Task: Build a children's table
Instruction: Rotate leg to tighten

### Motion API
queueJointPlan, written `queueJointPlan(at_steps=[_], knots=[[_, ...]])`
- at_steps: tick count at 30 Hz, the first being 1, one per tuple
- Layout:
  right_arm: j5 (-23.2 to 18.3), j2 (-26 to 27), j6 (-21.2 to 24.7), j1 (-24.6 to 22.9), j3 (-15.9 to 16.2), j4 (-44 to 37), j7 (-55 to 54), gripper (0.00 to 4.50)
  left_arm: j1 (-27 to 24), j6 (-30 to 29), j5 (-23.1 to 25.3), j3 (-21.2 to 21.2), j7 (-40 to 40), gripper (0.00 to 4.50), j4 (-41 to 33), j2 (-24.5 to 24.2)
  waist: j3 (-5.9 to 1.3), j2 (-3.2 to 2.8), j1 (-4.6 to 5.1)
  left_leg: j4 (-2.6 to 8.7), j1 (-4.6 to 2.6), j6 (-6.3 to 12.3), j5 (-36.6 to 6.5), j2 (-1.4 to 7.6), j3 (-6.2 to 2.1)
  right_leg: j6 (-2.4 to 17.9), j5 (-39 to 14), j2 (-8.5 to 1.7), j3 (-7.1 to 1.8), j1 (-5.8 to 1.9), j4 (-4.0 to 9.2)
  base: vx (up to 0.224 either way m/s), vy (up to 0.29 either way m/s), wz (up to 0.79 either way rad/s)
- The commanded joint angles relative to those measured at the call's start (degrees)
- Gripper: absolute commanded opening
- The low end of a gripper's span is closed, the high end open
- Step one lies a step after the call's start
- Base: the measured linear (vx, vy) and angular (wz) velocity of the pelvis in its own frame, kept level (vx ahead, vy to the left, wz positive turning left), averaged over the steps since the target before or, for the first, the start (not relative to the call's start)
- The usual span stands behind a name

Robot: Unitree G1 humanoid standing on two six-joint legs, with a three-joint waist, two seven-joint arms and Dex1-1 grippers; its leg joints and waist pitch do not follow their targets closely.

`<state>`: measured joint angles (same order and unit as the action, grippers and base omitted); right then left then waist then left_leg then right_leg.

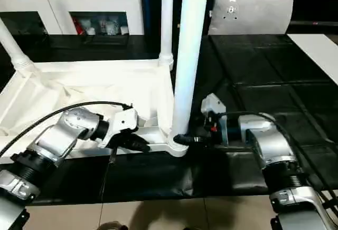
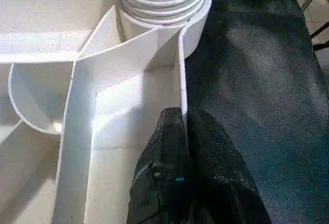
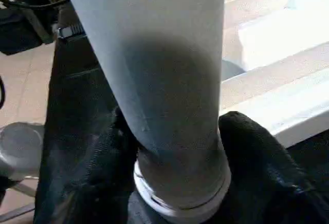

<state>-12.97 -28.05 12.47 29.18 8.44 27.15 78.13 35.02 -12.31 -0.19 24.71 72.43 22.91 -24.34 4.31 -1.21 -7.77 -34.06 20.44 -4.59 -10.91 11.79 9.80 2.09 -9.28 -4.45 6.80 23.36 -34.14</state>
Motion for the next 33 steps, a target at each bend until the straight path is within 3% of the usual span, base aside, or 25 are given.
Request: queueJointPlan(at_steps=[1,8,10,11,14,15,16,18,20,21,24,26,27,29,33], knots=[[-0.74,-0.22,0.32,0.94,-0.05,-0.55,0.93,2.25,-0.44,1.14,-0.65,1.52,2.99,0.0,-1.3,0.64,-4.75,0.9,0.28,3.36,-0.04,5.1,-6.0,1.64,-0.1,9.79,-15.76,-4.17,-3.37,-3.65,3.85,0.0,0.0,0.0],[-3.75,0.57,3.49,-2.02,-0.75,-3.99,1.44,2.03,-1.22,-0.79,-2.22,0.24,1.55,0.0,-2.51,1.98,-4.88,1.2,0.02,3.32,0.02,5.22,-5.29,1.62,-0.05,9.4,-15.72,-4.16,-3.38,-3.72,3.74,0.0,0.0,0.0],[-4.66,1.03,4.92,-3.29,-1.04,-5.77,0.77,2.0,-1.53,-2.01,-2.89,-0.32,0.99,0.0,-3.11,2.45,-4.86,1.11,-0.19,3.31,-0.05,5.22,-5.49,1.67,-0.04,9.18,-16.24,-4.22,-3.4,-3.61,3.82,0.0,0.0,0.0],[-5.09,2.54,6.68,-4.95,-1.46,-8.51,-2.56,2.0,-1.96,-4.35,-3.71,-1.07,-0.18,0.0,-3.91,3.24,-4.82,0.79,-0.16,3.41,-0.09,5.05,-5.65,1.81,-0.09,9.08,-16.16,-4.21,-3.44,-3.56,3.93,0.0,0.0,0.0],[-4.9,3.5,7.22,-5.53,-1.66,-9.53,-4.75,1.99,-2.08,-5.33,-3.83,-1.41,-1.2,0.0,-4.02,3.8,-4.82,0.91,-0.02,3.48,-0.06,4.47,-6.34,1.55,-0.13,8.72,-17.39,-4.19,-3.28,-3.62,4.12,0.0,0.0,0.0],[-2.2,5.94,8.1,-4.92,-2.09,-8.87,-12.27,1.99,-1.63,-7.77,-3.47,-2.46,-4.99,0.0,-2.86,5.92,-4.53,0.49,0.26,3.58,-0.13,3.67,-7.54,1.51,-0.08,7.85,-20.0,-4.09,-3.26,-3.39,4.55,0.0,0.0,0.0],[-1.23,7.04,8.49,-4.49,-2.29,-8.35,-15.19,1.99,-1.39,-8.75,-3.43,-2.97,-6.49,0.0,-2.4,6.8,-4.34,0.42,0.32,3.62,-0.37,2.84,-9.41,1.16,-0.19,6.63,-24.28,-4.27,-2.9,-3.5,5.26,0.0,0.0,0.0],[1.46,10.5,9.71,-3.02,-3.21,-6.55,-24.07,1.99,-0.64,-11.38,-3.45,-4.45,-10.75,0.0,-1.16,9.4,-4.14,0.53,0.9,3.72,-0.38,1.82,-10.23,0.91,-0.2,5.37,-27.38,-4.13,-2.68,-3.46,5.67,0.0,0.0,0.0],[3.01,14.14,12.31,-0.8,-5.11,-3.65,-33.16,1.98,0.3,-14.4,-3.88,-5.97,-14.71,0.0,-0.09,12.13,-4.22,0.59,1.97,3.66,-0.33,0.84,-11.57,0.64,-0.44,3.56,-30.86,-4.3,-2.22,-3.69,6.15,0.0,0.0,0.0],[3.17,16.37,14.82,0.48,-6.5,-2.09,-38.24,1.98,0.92,-16.34,-3.93,-6.95,-17.67,0.0,0.53,14.0,-4.24,0.62,3.07,3.66,-0.06,0.72,-11.53,0.49,-0.61,2.84,-31.05,-4.17,-1.99,-3.86,6.39,0.0,0.0,0.0],[3.64,19.73,14.14,1.75,-7.37,-0.06,-44.17,1.98,2.65,-17.7,-3.28,-9.85,-26.4,0.0,3.39,18.69,-4.54,0.57,3.85,3.38,-0.45,1.26,-11.29,0.46,-0.47,3.15,-29.45,-4.12,-2.05,-3.49,6.63,0.0,0.0,0.0],[3.41,20.69,11.76,2.14,-7.69,1.37,-45.12,1.98,3.26,-17.45,-3.08,-10.85,-29.66,0.0,4.65,20.59,-4.79,0.71,3.85,3.37,-0.25,2.25,-9.98,0.46,-0.41,3.99,-26.77,-4.12,-2.22,-3.73,6.36,0.0,0.0,0.0],[3.2,20.89,11.39,2.22,-7.77,1.59,-45.01,2.53,3.37,-17.38,-2.86,-10.91,-30.16,0.0,4.81,21.0,-4.86,0.8,3.71,3.37,-0.26,2.94,-9.24,0.6,-0.35,4.73,-24.53,-4.06,-2.39,-3.63,6.11,0.0,0.0,0.0],[4.23,21.03,9.77,2.05,-7.53,1.45,-45.34,2.67,3.4,-16.11,-1.89,-10.81,-31.29,0.0,4.86,21.48,-4.94,0.77,3.59,3.34,-0.19,3.93,-8.34,0.65,-0.22,5.89,-21.77,-3.97,-2.6,-3.63,5.66,0.0,0.0,0.0],[4.7,20.39,9.12,1.56,-7.82,0.16,-44.31,3.04,3.4,-13.28,0.03,-9.88,-30.77,0.0,5.18,20.2,-4.91,0.71,3.3,3.4,0.14,4.51,-6.78,0.66,-0.25,6.36,-19.98,-3.95,-2.75,-3.86,5.26,0.0,0.0,0.0]])
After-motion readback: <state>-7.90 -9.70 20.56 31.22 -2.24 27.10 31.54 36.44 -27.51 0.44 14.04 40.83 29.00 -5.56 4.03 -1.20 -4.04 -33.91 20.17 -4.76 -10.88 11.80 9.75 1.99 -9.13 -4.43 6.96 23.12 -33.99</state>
